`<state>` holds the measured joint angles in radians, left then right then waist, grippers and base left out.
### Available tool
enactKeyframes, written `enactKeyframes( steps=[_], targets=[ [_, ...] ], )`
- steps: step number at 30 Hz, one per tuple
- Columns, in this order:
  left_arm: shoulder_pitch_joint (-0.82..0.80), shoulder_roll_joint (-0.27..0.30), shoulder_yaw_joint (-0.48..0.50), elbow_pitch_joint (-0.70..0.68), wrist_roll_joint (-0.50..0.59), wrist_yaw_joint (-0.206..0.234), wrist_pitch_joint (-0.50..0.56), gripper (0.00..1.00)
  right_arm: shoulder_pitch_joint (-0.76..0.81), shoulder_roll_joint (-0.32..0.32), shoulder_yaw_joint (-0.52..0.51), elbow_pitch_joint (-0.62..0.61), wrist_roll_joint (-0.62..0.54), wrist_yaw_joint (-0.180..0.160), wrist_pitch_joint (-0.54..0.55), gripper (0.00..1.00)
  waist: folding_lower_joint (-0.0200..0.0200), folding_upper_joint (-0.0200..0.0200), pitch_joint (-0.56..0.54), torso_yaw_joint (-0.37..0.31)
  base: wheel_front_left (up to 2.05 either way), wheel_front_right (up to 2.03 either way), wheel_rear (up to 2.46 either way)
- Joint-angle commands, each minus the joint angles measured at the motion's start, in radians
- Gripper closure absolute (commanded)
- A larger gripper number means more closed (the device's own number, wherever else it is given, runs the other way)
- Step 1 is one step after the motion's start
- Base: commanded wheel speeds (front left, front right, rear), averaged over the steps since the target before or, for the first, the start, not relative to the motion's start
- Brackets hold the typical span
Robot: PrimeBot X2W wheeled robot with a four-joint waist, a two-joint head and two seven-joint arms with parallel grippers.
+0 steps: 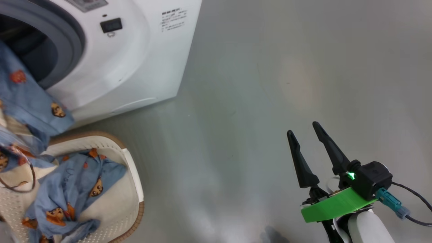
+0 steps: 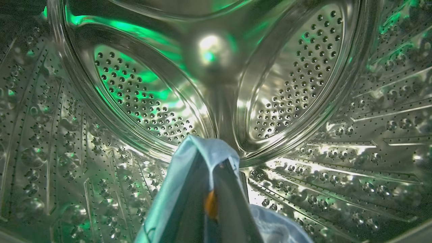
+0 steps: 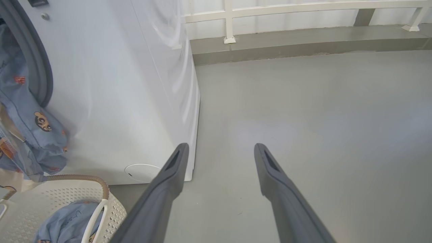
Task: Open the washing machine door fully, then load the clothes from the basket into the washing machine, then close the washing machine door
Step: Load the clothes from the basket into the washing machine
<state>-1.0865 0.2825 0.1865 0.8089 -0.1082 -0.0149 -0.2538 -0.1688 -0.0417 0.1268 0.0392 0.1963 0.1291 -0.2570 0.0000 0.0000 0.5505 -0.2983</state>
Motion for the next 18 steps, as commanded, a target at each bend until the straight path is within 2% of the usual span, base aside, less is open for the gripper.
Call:
enactKeyframes(
  steps=[1, 11, 18],
  targets=[
    [-0.034, 0.055, 0.015, -0.025, 0.001, -0.008, -0.008, 1.0, -0.003, -0.009, 0.032, -0.025, 0.015, 0.002, -0.005, 0.0, 0.0, 0.0, 0.029, -0.009, 0.0, 0.0, 0.0],
    [-0.184, 0.09, 0.059, -0.068, -0.01, -0.007, -0.008, 1.0, -0.02, -0.009, 0.037, -0.038, 0.036, 0.002, -0.005, 0.0, 0.0, 0.0, 0.081, -0.028, 0.0, 0.0, 0.0],
    [-0.179, 0.087, 0.024, 0.046, 0.035, 0.007, -0.008, 0.98, -0.014, -0.009, 0.034, -0.025, 0.041, 0.002, -0.005, 0.0, 0.0, 0.0, 0.076, -0.017, 0.0, 0.0, 0.0]
  ],
)
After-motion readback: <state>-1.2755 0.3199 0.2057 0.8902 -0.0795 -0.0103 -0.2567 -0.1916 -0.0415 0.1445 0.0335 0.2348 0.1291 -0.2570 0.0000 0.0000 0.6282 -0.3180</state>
